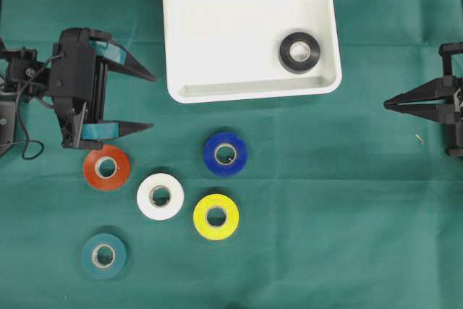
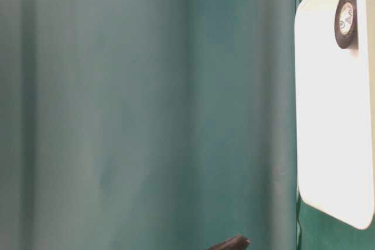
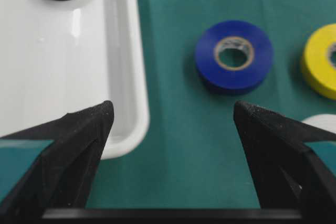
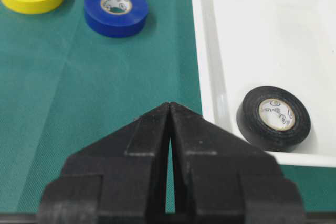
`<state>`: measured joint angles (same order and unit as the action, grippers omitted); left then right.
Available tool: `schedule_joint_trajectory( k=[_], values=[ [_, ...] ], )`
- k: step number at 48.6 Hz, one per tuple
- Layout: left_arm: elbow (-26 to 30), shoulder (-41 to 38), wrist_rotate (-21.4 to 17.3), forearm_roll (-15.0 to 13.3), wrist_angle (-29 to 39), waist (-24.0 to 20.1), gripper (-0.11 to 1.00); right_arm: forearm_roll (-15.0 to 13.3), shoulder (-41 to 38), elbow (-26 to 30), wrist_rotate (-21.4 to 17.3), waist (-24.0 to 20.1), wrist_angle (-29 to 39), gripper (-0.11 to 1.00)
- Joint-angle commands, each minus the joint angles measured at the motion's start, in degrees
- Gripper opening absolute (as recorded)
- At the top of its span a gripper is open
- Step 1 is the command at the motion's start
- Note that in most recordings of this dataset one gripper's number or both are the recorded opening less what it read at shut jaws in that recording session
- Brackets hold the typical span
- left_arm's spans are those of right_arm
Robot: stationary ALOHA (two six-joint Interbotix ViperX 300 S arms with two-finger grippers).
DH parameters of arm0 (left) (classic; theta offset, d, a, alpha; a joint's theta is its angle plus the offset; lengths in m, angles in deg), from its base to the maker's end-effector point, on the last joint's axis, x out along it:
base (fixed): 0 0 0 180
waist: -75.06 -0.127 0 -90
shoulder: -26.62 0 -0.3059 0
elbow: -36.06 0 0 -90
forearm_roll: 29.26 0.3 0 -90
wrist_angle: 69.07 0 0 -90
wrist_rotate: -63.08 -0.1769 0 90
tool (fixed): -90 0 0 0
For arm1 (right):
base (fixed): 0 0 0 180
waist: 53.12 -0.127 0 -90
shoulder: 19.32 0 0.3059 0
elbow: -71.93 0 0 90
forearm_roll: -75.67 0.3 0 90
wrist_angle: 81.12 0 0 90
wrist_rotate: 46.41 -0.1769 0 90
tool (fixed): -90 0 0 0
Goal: Put the tape into the white case with the left arm.
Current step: 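Withdraw the left gripper back to the left side, then move the left gripper down onto the white tape roll and grasp it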
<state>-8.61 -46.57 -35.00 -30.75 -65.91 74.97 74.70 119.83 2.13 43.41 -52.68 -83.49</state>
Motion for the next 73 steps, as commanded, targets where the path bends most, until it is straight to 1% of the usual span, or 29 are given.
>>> schedule_joint_trajectory(
  k=[1,5,11,19,31,43,54,73],
  values=[
    [0.6,0.1,-0.1,-0.2,-0.2,1.9,0.96,-0.1,-0.3,0.7,-0.1,0.1,-0.6,-0.09],
    [0.6,-0.3,0.0,-0.2,-0.1,4.1,0.96,0.0,-0.3,0.7,-0.1,0.1,-0.5,-0.09],
    [0.6,-1.2,1.2,-0.2,0.0,7.0,0.96,0.0,-0.3,0.7,-0.1,0.1,-0.5,-0.09],
    [0.8,-2.9,1.9,-0.2,0.1,9.4,0.96,0.0,-0.3,0.6,-0.1,0.1,-0.5,-0.09],
    [2.6,-8.3,2.0,-0.2,-0.2,9.9,0.96,0.0,-0.3,0.6,-0.1,0.1,-0.5,-0.09],
    [5.1,-15.6,2.0,-0.2,-0.3,12.7,0.96,0.0,-0.3,0.7,-0.1,0.1,-0.5,-0.09],
    [7.1,-20.1,2.1,-0.2,-0.3,14.6,0.96,0.0,-0.3,0.6,-0.1,0.1,-0.6,-0.09],
    [9.0,-26.2,2.0,-0.2,0.1,14.1,0.96,-0.1,-0.3,0.6,-0.1,0.1,-0.5,-0.09]
  ],
)
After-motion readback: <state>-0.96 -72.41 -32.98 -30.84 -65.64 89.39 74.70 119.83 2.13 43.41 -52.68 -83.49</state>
